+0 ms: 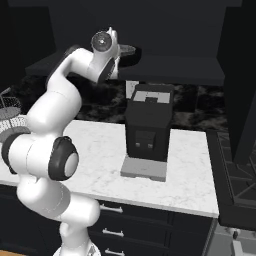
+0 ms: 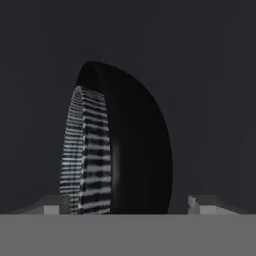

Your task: Pick up the bowls on the counter and stack them on top of one another in the open cabinet. Place the smaller bowl on top of the larger bowl.

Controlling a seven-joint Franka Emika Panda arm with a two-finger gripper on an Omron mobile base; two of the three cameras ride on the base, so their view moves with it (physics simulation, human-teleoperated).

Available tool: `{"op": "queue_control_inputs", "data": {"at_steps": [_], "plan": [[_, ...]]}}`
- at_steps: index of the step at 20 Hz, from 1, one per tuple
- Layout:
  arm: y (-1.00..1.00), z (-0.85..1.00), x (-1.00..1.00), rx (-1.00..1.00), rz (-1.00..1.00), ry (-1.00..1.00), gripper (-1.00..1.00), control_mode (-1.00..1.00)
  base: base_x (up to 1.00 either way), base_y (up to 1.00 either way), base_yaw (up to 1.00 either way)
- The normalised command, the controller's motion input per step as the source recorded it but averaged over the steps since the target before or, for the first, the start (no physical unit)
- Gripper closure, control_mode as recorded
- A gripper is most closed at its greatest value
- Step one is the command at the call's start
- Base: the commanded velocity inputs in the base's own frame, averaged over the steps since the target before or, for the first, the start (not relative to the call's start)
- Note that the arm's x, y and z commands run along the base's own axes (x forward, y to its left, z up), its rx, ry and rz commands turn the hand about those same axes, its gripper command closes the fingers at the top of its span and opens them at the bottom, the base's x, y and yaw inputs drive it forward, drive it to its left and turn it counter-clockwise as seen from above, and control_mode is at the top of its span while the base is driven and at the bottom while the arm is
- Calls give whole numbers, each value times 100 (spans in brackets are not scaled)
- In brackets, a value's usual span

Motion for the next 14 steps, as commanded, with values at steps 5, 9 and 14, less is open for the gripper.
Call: {"op": "queue_control_inputs", "data": {"at_steps": [5, 9, 14], "plan": [[0, 20, -35, 0, 2, -36, -100, -100, 0, 0, 0], [1, 21, -77, 0, 0, -20, -100, -100, 0, 0, 0], [1, 0, -100, 0, 0, -1, -100, -100, 0, 0, 0]]}}
